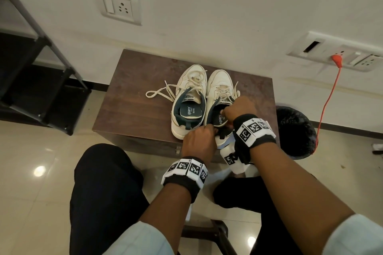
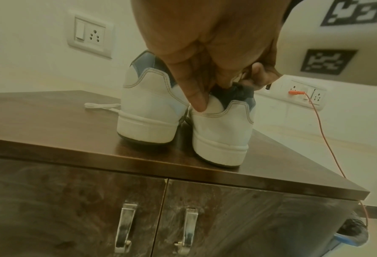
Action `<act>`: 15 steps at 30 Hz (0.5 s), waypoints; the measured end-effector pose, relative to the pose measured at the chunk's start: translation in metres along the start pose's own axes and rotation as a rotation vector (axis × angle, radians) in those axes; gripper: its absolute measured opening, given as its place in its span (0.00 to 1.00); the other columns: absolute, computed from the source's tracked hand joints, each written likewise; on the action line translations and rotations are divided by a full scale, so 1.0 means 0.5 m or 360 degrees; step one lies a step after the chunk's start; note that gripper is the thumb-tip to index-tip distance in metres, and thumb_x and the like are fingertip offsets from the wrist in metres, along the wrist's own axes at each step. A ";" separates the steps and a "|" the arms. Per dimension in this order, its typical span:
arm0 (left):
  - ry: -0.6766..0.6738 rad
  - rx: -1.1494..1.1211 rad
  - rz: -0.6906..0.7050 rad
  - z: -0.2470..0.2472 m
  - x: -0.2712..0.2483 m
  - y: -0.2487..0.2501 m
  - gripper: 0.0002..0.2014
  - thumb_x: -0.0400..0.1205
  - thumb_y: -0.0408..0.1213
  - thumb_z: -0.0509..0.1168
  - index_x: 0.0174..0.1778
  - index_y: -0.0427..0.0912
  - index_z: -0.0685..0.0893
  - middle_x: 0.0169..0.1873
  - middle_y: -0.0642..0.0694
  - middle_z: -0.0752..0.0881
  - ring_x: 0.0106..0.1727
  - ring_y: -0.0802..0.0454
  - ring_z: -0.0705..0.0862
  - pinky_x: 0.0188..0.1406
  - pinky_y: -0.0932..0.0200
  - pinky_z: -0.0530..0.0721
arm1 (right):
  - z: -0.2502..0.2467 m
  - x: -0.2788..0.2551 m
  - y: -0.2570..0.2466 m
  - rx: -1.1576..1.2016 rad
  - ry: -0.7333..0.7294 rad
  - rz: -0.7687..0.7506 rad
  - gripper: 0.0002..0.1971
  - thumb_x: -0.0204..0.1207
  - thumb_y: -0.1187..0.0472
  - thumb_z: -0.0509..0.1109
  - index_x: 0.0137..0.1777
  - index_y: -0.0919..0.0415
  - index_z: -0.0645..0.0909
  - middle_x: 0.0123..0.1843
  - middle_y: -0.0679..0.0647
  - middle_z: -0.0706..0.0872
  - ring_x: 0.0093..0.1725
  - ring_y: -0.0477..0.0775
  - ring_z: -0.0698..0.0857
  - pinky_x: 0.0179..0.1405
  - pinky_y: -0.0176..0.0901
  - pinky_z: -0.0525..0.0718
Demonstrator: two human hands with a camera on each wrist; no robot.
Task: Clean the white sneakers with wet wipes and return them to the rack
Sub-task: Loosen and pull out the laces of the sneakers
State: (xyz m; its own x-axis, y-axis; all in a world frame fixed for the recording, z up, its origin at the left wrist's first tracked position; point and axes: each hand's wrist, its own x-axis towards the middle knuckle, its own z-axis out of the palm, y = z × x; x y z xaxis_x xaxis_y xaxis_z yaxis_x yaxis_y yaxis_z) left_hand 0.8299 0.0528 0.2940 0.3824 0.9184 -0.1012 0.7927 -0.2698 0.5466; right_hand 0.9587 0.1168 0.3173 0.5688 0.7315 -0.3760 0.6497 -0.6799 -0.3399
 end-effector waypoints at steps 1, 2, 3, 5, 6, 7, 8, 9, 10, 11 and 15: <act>-0.0011 0.0006 -0.0008 -0.002 0.001 0.000 0.12 0.86 0.41 0.54 0.52 0.40 0.81 0.49 0.40 0.86 0.51 0.38 0.85 0.45 0.50 0.78 | -0.006 0.002 0.000 0.0002 -0.0038 0.0004 0.13 0.68 0.60 0.75 0.47 0.69 0.82 0.43 0.63 0.88 0.42 0.63 0.88 0.44 0.54 0.89; -0.0022 0.0015 -0.0018 -0.003 0.002 0.002 0.12 0.86 0.41 0.53 0.52 0.40 0.81 0.50 0.40 0.86 0.52 0.37 0.85 0.45 0.50 0.78 | -0.011 0.005 0.000 0.0010 -0.0081 0.0015 0.12 0.68 0.60 0.76 0.46 0.69 0.83 0.42 0.63 0.89 0.41 0.63 0.89 0.43 0.54 0.89; -0.0028 0.0022 -0.0023 -0.003 0.002 0.003 0.13 0.87 0.42 0.53 0.53 0.40 0.80 0.50 0.40 0.86 0.52 0.37 0.84 0.46 0.50 0.78 | -0.016 0.007 0.000 0.0024 -0.0123 0.0033 0.12 0.68 0.61 0.76 0.45 0.69 0.83 0.39 0.62 0.89 0.38 0.61 0.89 0.42 0.53 0.90; -0.0033 0.0023 -0.0016 -0.005 0.002 0.006 0.13 0.87 0.42 0.53 0.52 0.40 0.80 0.50 0.39 0.86 0.52 0.37 0.84 0.46 0.50 0.78 | -0.025 0.009 -0.002 0.0065 -0.0212 0.0098 0.08 0.69 0.63 0.76 0.41 0.69 0.83 0.32 0.60 0.89 0.29 0.56 0.88 0.34 0.48 0.90; -0.0027 0.0018 -0.0014 -0.005 0.002 0.007 0.13 0.86 0.41 0.54 0.52 0.39 0.81 0.50 0.39 0.86 0.52 0.37 0.84 0.46 0.50 0.78 | -0.030 0.011 -0.003 0.0097 -0.0255 0.0137 0.07 0.69 0.64 0.76 0.39 0.69 0.83 0.29 0.60 0.88 0.24 0.55 0.87 0.29 0.45 0.88; -0.0020 0.0012 -0.0016 -0.005 0.001 0.007 0.12 0.86 0.41 0.54 0.52 0.39 0.81 0.49 0.39 0.86 0.51 0.37 0.84 0.45 0.49 0.78 | -0.035 0.011 -0.007 0.0152 -0.0294 0.0178 0.06 0.70 0.67 0.75 0.38 0.70 0.83 0.28 0.60 0.87 0.22 0.55 0.85 0.26 0.43 0.87; -0.0010 0.0006 -0.0019 -0.005 0.000 0.006 0.12 0.86 0.41 0.55 0.51 0.39 0.81 0.49 0.39 0.86 0.51 0.37 0.85 0.45 0.49 0.79 | -0.040 0.011 -0.010 0.0219 -0.0335 0.0224 0.05 0.71 0.68 0.73 0.38 0.72 0.82 0.27 0.62 0.85 0.20 0.55 0.83 0.24 0.42 0.86; -0.0005 0.0000 -0.0020 -0.005 -0.001 0.005 0.11 0.85 0.41 0.56 0.51 0.39 0.81 0.48 0.40 0.87 0.50 0.37 0.85 0.45 0.49 0.79 | -0.045 0.011 -0.013 0.0283 -0.0377 0.0268 0.05 0.73 0.70 0.71 0.40 0.73 0.81 0.27 0.63 0.84 0.17 0.54 0.81 0.20 0.40 0.83; -0.0003 -0.0001 -0.0012 -0.005 -0.001 0.004 0.11 0.85 0.41 0.56 0.51 0.40 0.81 0.48 0.40 0.87 0.50 0.38 0.85 0.46 0.50 0.80 | -0.049 0.010 -0.017 0.0339 -0.0416 0.0309 0.05 0.76 0.71 0.67 0.42 0.74 0.79 0.27 0.64 0.82 0.14 0.52 0.78 0.16 0.36 0.80; -0.0004 0.0003 0.0004 -0.006 -0.002 0.003 0.11 0.84 0.41 0.57 0.51 0.41 0.82 0.48 0.41 0.87 0.51 0.39 0.85 0.46 0.50 0.81 | -0.051 0.008 -0.019 0.0374 -0.0448 0.0339 0.04 0.79 0.71 0.63 0.44 0.73 0.77 0.27 0.63 0.80 0.10 0.51 0.75 0.12 0.32 0.75; -0.0016 -0.0005 0.0045 -0.008 -0.002 0.004 0.11 0.84 0.41 0.57 0.51 0.41 0.82 0.48 0.40 0.87 0.51 0.38 0.85 0.46 0.50 0.81 | -0.051 0.005 -0.019 0.0392 -0.0472 0.0347 0.07 0.81 0.69 0.57 0.42 0.69 0.74 0.29 0.61 0.78 0.06 0.48 0.72 0.08 0.27 0.68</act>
State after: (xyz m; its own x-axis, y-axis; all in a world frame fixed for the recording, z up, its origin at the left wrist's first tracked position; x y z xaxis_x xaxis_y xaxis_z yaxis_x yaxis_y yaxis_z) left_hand 0.8290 0.0526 0.2984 0.4096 0.9074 -0.0942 0.7800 -0.2948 0.5520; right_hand 0.9669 0.1262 0.3415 0.4867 0.5480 -0.6803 0.3709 -0.8347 -0.4070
